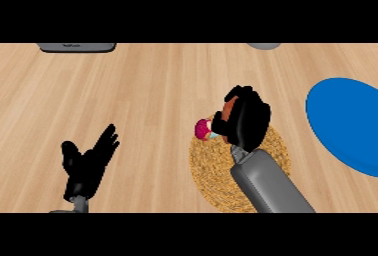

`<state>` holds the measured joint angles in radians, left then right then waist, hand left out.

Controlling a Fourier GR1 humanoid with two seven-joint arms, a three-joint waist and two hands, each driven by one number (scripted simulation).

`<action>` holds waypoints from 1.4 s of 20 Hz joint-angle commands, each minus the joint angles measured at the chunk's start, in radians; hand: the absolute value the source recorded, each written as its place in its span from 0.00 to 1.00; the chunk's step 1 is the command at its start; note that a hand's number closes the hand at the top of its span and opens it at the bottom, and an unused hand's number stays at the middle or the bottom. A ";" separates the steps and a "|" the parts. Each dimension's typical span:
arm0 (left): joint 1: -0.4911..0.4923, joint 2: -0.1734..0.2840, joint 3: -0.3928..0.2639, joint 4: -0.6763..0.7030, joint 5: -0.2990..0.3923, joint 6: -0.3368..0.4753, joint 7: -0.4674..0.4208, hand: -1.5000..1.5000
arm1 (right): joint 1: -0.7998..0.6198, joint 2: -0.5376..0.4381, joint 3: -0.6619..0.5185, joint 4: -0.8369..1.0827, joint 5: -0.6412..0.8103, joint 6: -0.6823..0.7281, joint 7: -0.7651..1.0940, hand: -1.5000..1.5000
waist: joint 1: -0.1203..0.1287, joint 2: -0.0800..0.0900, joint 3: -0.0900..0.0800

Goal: Pick the sweet potato from the placemat and place it in the plate

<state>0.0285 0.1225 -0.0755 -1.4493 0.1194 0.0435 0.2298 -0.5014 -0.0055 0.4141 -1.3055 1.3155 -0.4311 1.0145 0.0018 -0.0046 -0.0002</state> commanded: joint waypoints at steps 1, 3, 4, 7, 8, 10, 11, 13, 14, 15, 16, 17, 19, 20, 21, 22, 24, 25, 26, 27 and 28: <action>0.005 -0.010 -0.011 -0.033 -0.025 0.034 0.023 0.50 | -0.008 0.005 -0.038 -0.069 0.113 -0.114 0.145 1.00 | -0.004 0.000 0.000; 0.019 0.004 0.011 0.036 -0.008 -0.006 -0.041 0.50 | 0.027 0.005 -0.093 -0.076 0.120 -0.196 0.131 1.00 | -0.006 0.004 0.000; 0.050 0.007 0.006 -0.019 0.006 -0.009 -0.009 0.50 | 0.042 0.005 -0.089 -0.142 0.144 -0.179 0.174 1.00 | -0.006 -0.002 0.000; -0.041 -0.008 0.023 0.063 0.001 0.002 -0.018 0.50 | 0.097 0.002 -0.191 -0.188 0.108 -0.231 0.086 1.00 | -0.021 0.004 0.000; -0.011 -0.030 -0.007 0.010 -0.006 0.015 0.002 0.50 | 0.178 -0.014 -0.200 -0.198 0.101 -0.308 0.053 1.00 | -0.018 0.003 0.001; -0.035 -0.003 0.023 0.038 -0.002 0.008 0.005 0.50 | 0.200 -0.018 -0.230 -0.257 0.071 -0.337 0.010 1.00 | -0.017 0.004 0.001; -0.023 0.019 0.043 -0.008 0.017 0.000 0.030 0.50 | 0.194 -0.030 -0.265 -0.242 0.040 -0.371 -0.011 1.00 | -0.007 0.004 0.001; -0.026 -0.038 -0.019 -0.004 -0.022 0.035 0.040 0.50 | 0.267 -0.102 -0.323 -0.209 -0.018 -0.461 -0.082 1.00 | -0.009 0.006 0.002; -0.052 -0.021 0.015 0.048 -0.019 0.020 -0.009 0.50 | 0.236 -0.134 -0.350 -0.236 -0.048 -0.387 -0.097 1.00 | -0.008 0.005 0.001; 0.012 -0.034 -0.014 0.007 -0.029 0.019 -0.020 0.50 | 0.208 -0.147 -0.379 -0.156 -0.087 -0.435 -0.134 1.00 | 0.002 0.006 0.001; -0.019 0.010 0.021 -0.006 -0.005 -0.006 0.029 0.50 | 0.243 -0.170 -0.388 -0.187 -0.103 -0.435 -0.156 1.00 | -0.001 0.005 0.001; -0.040 -0.037 0.006 0.097 -0.026 0.004 -0.064 0.50 | 0.256 -0.201 -0.419 -0.180 -0.116 -0.437 -0.166 1.00 | -0.007 0.007 0.000; 0.035 -0.009 -0.007 -0.032 -0.011 -0.013 -0.001 0.50 | 0.230 -0.234 -0.490 -0.097 -0.124 -0.485 -0.185 1.00 | 0.006 0.006 0.001; -0.007 -0.030 -0.003 -0.036 -0.011 0.022 0.043 0.50 | 0.263 -0.275 -0.507 -0.092 -0.189 -0.534 -0.238 1.00 | 0.001 0.006 0.002; 0.010 -0.023 0.001 -0.021 -0.016 0.007 0.002 0.50 | 0.269 -0.256 -0.513 -0.086 -0.182 -0.529 -0.239 1.00 | 0.001 0.005 0.001; -0.019 -0.049 -0.033 0.001 -0.051 0.033 0.016 0.50 | 0.216 -0.315 -0.550 0.021 -0.284 -0.576 -0.302 1.00 | 0.006 0.009 0.002; -0.065 -0.017 0.035 0.120 -0.014 -0.016 -0.057 0.50 | 0.204 -0.373 -0.560 0.071 -0.414 -0.581 -0.400 1.00 | 0.001 0.010 0.001; 0.015 -0.036 -0.017 -0.002 -0.032 0.005 -0.019 0.50 | 0.202 -0.406 -0.579 0.125 -0.480 -0.618 -0.459 1.00 | 0.012 0.009 0.003; -0.023 -0.039 -0.017 -0.019 -0.037 0.024 0.030 0.50 | 0.205 -0.435 -0.578 0.150 -0.549 -0.619 -0.524 1.00 | 0.009 0.009 0.003; -0.038 0.013 0.045 0.041 0.015 -0.042 0.005 0.50 | 0.201 -0.437 -0.582 0.193 -0.612 -0.635 -0.577 1.00 | 0.010 0.010 0.003; -0.022 -0.026 -0.013 -0.048 -0.024 0.009 0.066 0.50 | 0.187 -0.460 -0.598 0.228 -0.657 -0.633 -0.632 1.00 | 0.012 0.008 0.003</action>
<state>0.0096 0.1013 -0.0737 -1.4471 0.1013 0.0431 0.2438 -0.2925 -0.3887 -0.1428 -1.2035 0.8495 -0.9908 0.5432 0.0091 0.0039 0.0021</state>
